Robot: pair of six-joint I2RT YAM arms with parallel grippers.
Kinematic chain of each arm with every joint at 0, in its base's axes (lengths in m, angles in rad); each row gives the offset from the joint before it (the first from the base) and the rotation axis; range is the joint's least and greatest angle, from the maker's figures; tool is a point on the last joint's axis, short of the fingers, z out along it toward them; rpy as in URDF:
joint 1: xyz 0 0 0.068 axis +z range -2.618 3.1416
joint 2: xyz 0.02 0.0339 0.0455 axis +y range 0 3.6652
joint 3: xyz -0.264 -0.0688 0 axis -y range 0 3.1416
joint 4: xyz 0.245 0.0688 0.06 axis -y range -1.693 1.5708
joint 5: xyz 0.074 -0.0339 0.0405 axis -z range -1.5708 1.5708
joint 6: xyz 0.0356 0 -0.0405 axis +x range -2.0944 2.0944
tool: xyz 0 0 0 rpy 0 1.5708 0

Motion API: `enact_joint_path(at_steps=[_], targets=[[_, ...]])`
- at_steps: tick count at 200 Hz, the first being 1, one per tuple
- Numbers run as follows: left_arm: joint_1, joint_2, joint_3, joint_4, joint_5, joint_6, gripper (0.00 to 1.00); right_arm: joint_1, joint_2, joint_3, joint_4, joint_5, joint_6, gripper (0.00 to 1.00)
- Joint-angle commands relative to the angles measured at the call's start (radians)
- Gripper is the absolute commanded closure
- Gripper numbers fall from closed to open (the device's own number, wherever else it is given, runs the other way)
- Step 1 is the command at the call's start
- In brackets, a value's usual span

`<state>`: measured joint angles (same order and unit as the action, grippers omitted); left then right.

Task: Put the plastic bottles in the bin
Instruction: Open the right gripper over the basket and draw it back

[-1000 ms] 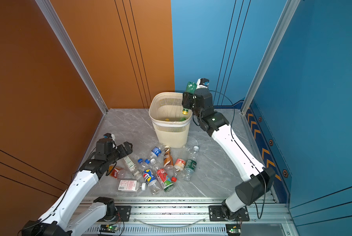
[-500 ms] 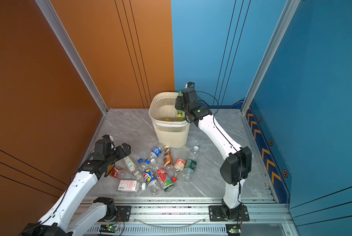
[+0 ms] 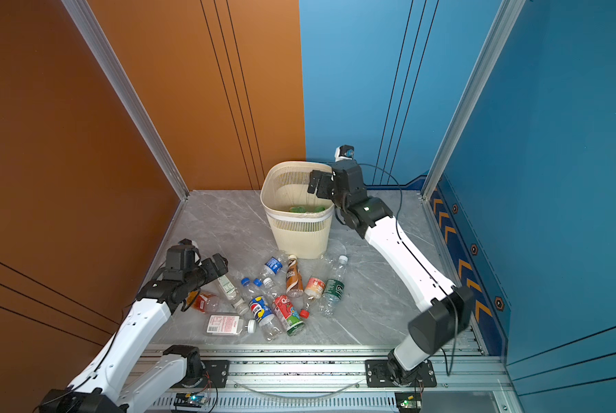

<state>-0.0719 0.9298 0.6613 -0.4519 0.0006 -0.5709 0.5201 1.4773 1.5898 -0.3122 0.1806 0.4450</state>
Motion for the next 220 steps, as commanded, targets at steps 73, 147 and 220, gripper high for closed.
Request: enact_joint_path(at_steps=[73, 147, 220], targets=[[0.013, 0.132, 0.045, -0.114, 0.091, -0.054, 0.07, -0.095, -0.521, -0.656, 0.061, 0.112, 0.164, 0.0], [0.006, 0.278, 0.074, -0.106, 0.132, -0.07, 0.11, -0.156, -0.566, -0.706, 0.031, 0.078, 0.173, 0.0], [-0.022, 0.343, 0.043, -0.02, 0.155, -0.124, 0.13, -0.17, -0.579, -0.727, 0.024, 0.077, 0.18, 0.0]])
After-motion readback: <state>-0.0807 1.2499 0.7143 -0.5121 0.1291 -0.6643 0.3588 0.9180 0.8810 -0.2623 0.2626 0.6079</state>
